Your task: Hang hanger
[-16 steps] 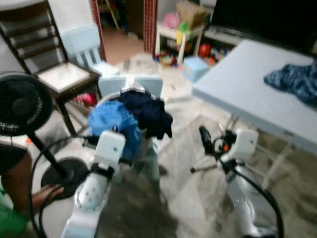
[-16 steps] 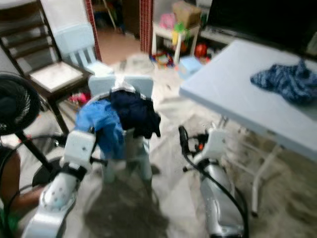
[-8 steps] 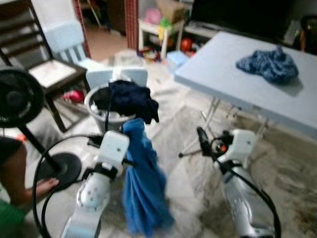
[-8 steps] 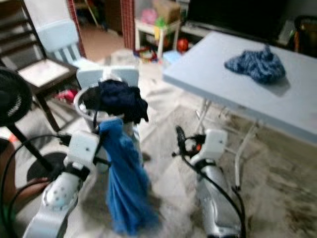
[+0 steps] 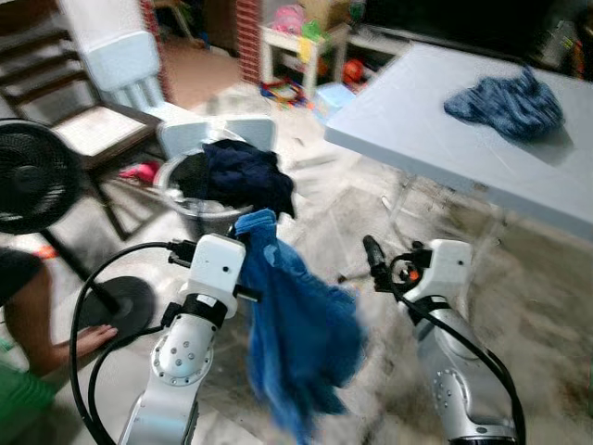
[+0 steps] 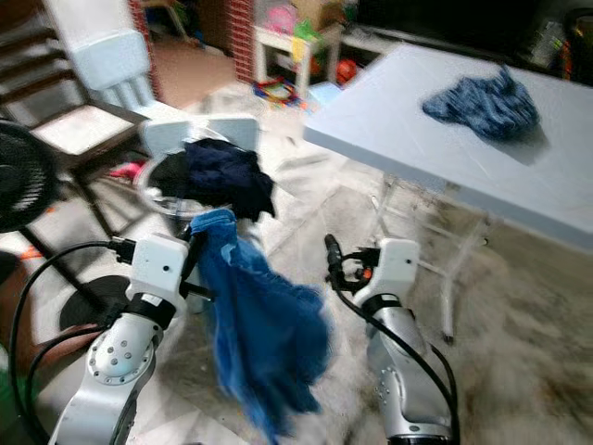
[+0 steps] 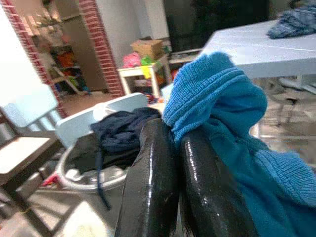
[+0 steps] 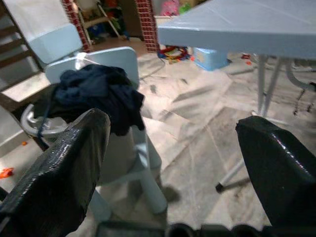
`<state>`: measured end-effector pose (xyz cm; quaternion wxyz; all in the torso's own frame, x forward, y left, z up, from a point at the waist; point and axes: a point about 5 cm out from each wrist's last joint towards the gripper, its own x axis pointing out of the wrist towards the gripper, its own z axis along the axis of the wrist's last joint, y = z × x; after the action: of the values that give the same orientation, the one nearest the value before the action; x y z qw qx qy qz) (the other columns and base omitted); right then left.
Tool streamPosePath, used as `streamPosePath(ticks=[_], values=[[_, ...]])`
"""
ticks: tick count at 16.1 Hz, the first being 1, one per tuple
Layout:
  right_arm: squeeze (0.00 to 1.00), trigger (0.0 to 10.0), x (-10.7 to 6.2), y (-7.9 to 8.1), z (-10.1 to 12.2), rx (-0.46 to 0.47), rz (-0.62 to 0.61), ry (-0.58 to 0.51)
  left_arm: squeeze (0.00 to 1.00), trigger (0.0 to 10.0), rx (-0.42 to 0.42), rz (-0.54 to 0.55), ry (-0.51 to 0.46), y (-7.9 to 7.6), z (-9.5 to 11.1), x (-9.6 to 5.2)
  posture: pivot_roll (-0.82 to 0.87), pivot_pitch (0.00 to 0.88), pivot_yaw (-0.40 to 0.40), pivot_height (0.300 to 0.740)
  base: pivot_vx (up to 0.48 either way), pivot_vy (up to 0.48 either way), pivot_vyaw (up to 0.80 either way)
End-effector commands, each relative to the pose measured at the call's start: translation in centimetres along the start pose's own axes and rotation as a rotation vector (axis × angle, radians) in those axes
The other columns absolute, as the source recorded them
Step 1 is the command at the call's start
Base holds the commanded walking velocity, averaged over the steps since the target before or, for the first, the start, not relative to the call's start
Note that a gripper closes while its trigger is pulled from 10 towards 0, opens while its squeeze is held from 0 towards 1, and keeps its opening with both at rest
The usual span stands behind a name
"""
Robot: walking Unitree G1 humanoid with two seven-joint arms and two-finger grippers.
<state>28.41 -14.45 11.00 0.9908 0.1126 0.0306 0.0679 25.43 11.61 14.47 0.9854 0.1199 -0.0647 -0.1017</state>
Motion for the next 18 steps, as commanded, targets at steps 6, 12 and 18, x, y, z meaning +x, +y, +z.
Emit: streamPosePath(ticks=[6, 12, 18], values=[[0.0, 10.0, 0.3, -0.2, 0.5, -0.012, -0.014, 0.0, 0.0, 10.0, -0.108, 0.02, 0.036, 0.6, -0.2, 0.2, 0.07, 0.09, -0.055, 0.74, 0.0, 0.0, -0.8], [0.0, 10.0, 0.1, -0.1, 0.1, -0.003, -0.027, 0.009, 0.0, 10.0, -0.178, 0.026, 0.082, 0.9, -0.5, 0.5, 0.07, 0.092, -0.035, 0.74, 0.0, 0.0, -0.8], [0.0, 10.0, 0.0, -0.1, 0.0, 0.0, -0.036, 0.013, 0.0, 10.0, -0.205, 0.046, 0.115, 1.1, -0.8, 0.5, 0.07, 0.102, -0.041, 0.74, 0.0, 0.0, -0.8]])
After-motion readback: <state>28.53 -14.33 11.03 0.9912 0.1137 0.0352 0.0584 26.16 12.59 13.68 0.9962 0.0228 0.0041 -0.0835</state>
